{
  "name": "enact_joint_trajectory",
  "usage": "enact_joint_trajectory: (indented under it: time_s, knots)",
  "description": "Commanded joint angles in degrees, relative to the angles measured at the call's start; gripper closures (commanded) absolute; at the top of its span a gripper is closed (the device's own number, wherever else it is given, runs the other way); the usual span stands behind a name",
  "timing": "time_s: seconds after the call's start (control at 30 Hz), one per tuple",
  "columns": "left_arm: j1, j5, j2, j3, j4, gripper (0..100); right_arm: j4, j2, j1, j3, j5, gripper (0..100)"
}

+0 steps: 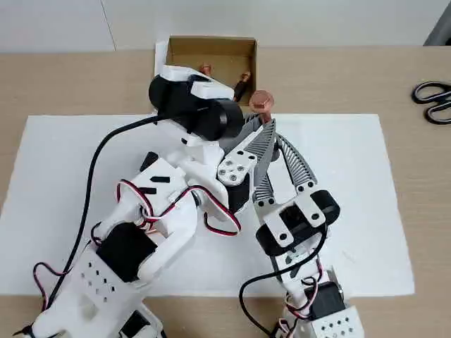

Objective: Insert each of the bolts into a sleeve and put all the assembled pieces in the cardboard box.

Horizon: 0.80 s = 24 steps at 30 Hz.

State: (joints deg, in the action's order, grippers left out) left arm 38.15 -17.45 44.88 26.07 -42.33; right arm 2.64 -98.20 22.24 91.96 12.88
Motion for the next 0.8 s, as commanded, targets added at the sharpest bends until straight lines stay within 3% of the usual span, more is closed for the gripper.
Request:
enact_joint_trajectory:
  time_s: [0.0, 0.53, 0.77]
  knots:
    - [0.18, -0.35, 0.62, -1.89, -0.7, 99, 1.36, -0.4, -0.31, -0.7, -0.62, 99.5]
    - [-3.25, 1.23, 0.09, -0.4, -1.05, 99, 1.45, -0.4, 0.04, -1.05, -1.05, 99.5]
    - [-3.25, -1.49, 0.62, 4.35, 3.69, 99, -0.75, -0.31, -0.31, -5.54, -12.13, 99.5]
